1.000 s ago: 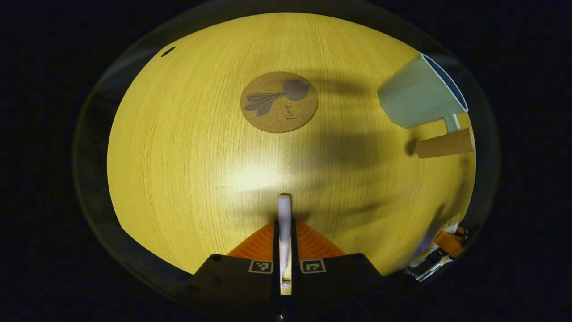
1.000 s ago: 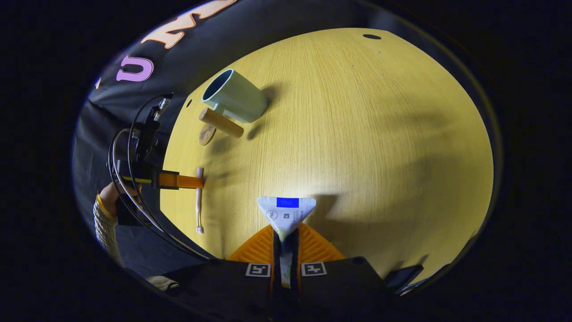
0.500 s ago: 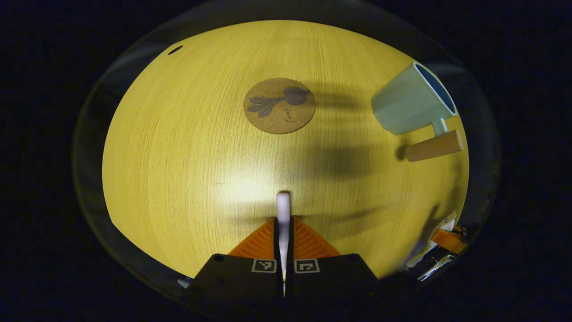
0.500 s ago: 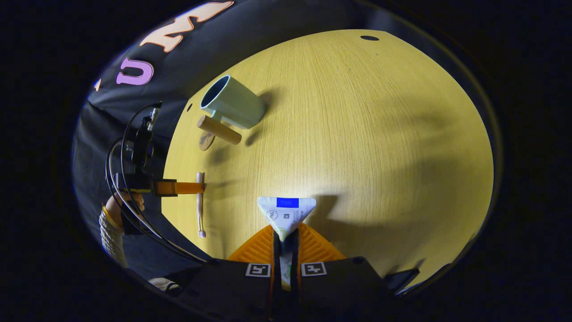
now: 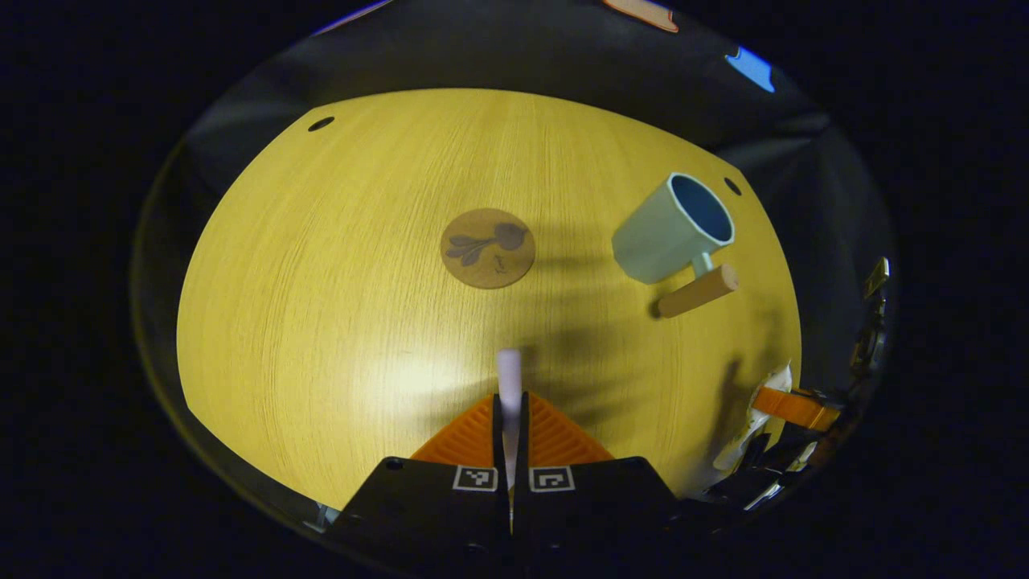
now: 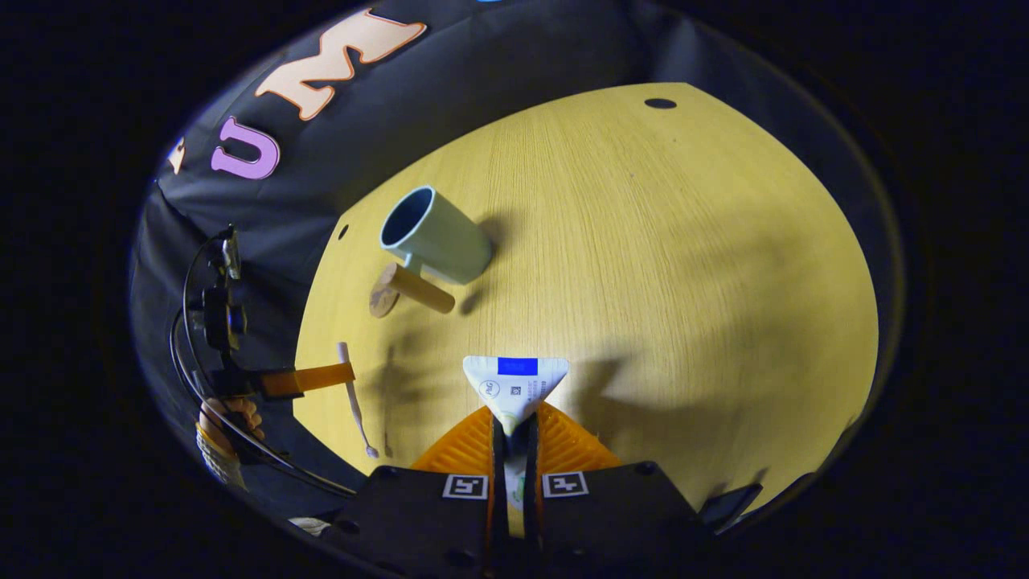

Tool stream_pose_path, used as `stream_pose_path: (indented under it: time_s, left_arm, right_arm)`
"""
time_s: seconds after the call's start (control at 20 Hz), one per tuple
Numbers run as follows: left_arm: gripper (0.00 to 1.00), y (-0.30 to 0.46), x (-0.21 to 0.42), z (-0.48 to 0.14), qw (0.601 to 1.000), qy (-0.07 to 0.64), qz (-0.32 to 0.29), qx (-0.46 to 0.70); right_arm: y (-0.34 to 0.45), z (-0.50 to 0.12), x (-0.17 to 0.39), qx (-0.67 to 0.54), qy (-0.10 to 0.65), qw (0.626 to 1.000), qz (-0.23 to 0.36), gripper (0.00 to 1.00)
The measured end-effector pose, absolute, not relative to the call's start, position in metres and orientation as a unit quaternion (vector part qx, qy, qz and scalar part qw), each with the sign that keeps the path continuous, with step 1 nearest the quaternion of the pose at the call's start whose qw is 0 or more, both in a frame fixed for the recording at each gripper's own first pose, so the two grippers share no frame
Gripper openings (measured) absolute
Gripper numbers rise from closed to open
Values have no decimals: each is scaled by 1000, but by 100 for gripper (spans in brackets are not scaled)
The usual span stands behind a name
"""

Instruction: Put the toothbrush and toothpaste on the desktop into the cup, then pick up the cup and place it on the coaster on the desktop.

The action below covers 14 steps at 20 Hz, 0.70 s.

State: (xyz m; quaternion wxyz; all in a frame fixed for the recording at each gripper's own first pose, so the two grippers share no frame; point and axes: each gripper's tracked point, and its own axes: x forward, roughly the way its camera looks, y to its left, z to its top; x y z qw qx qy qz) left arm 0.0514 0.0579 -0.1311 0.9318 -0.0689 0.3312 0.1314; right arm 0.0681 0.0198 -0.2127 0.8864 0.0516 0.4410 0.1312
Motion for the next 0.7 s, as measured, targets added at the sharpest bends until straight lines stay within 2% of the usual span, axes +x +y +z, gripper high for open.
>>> stream_pose_path:
  time_s: [0.25,0.5,0.7]
  left_arm:
    - [0,69,66,-79,963,258,81,-19]
    - [0,77,84,-27,979,185,37,71]
    - [0,72,98,5,989,131,-5,74]
  right_arm:
    - [52,-172,95,73,374,916,127,10]
    - [96,-117,124,130,296,932,162,10]
    - [113,-83,148,139,234,947,170,10]
